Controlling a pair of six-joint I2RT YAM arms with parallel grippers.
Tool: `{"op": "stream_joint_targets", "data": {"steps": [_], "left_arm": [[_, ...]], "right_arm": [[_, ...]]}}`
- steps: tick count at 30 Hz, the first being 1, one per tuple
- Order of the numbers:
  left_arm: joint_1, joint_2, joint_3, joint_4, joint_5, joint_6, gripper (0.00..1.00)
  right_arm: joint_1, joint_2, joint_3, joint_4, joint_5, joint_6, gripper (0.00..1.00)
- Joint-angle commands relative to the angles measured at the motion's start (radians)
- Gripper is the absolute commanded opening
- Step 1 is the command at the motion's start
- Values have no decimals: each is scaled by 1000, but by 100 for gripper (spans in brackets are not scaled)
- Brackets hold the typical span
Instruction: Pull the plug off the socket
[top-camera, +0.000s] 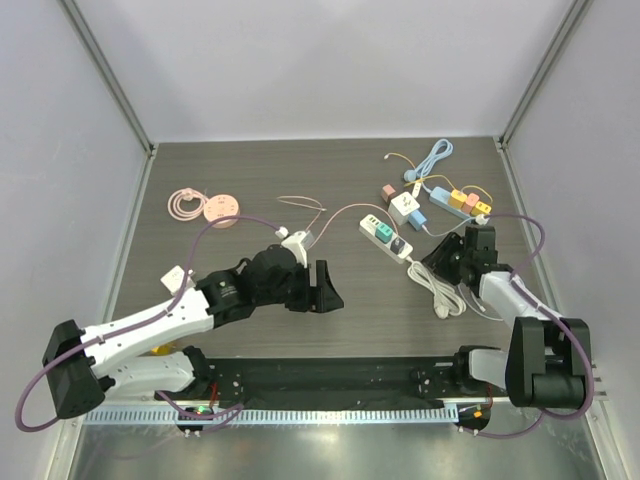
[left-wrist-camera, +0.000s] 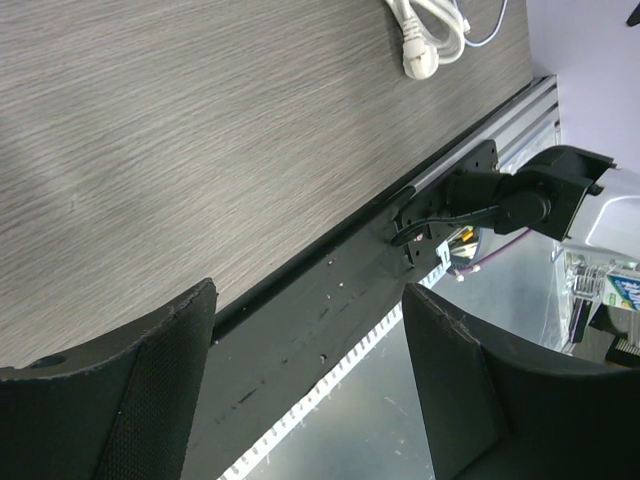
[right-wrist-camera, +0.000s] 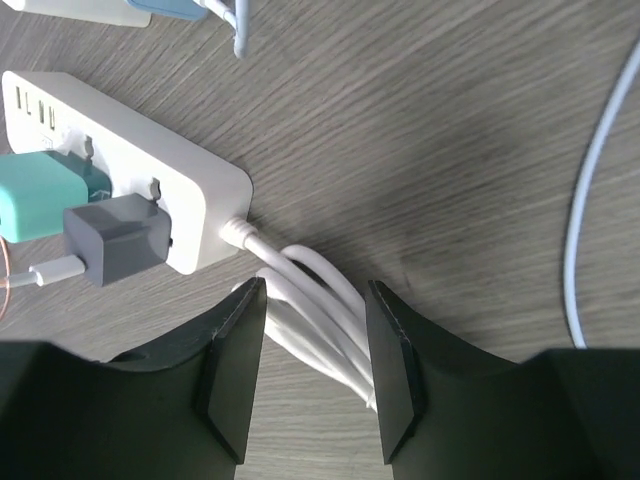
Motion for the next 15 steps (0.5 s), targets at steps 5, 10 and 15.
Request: {"op": "stream_joint_targets", "data": {"steps": [5,10,15], "left_arm": [[-7,20,37,63,-19,1,73],[-7,37,76,40,-45,42,73],[-7,93,145,-20,-93,84,75]], "right_arm": [[3,95,-65,149,-55,-5,50],[56,69,-96,192,-86,59,46],[257,21,-165,239,-63,160,46]]}}
